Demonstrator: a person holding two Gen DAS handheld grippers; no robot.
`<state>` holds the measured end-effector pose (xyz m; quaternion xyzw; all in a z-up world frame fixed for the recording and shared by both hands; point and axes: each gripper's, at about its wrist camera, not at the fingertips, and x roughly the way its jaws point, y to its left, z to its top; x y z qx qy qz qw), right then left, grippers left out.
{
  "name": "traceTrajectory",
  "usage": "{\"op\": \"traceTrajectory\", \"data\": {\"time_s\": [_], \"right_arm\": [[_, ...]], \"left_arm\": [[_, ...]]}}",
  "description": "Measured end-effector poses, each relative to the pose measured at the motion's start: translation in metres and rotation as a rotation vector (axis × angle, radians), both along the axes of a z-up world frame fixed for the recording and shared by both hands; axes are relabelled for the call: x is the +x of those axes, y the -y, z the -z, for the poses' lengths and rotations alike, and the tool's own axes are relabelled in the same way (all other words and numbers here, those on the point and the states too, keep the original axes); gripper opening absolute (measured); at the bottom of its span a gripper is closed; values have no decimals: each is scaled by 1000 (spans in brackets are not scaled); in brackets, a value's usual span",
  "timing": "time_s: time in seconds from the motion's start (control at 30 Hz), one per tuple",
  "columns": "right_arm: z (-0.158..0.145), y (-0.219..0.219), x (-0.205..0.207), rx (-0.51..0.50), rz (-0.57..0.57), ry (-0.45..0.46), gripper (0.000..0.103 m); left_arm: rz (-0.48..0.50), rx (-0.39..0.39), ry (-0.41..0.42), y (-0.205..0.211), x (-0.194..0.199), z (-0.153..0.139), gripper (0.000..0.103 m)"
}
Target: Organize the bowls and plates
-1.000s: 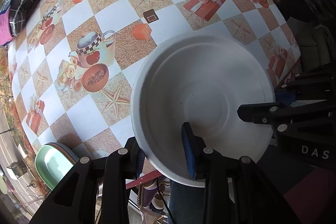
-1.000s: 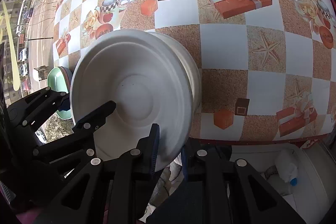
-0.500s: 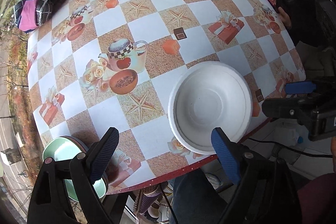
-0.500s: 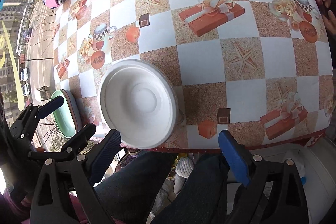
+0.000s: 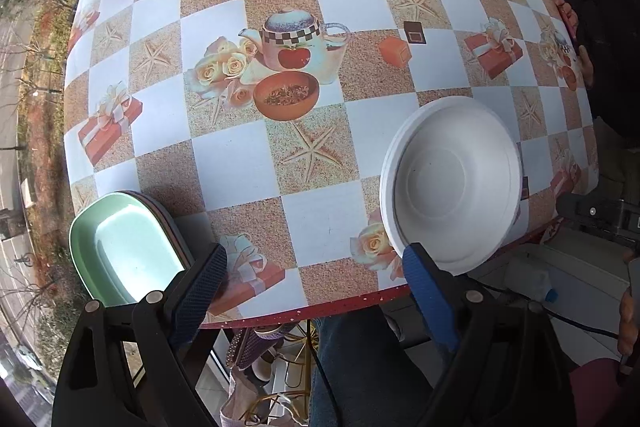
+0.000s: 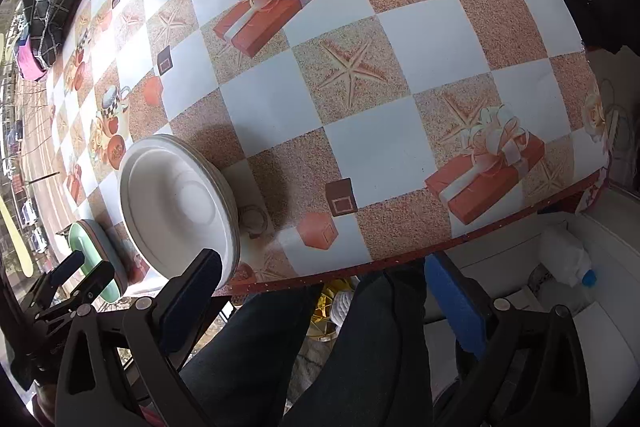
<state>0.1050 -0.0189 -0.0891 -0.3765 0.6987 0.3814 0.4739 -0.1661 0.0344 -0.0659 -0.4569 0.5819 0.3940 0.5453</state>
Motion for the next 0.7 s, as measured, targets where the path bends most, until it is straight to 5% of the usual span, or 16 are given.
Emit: {"op": "traceTrajectory", "data": {"time_s": [0.7], "right_arm": [[6, -7, -25, -12, -104, -26, 102]], "left_arm": [[40, -9, -13, 2, 5, 5, 92]]}}
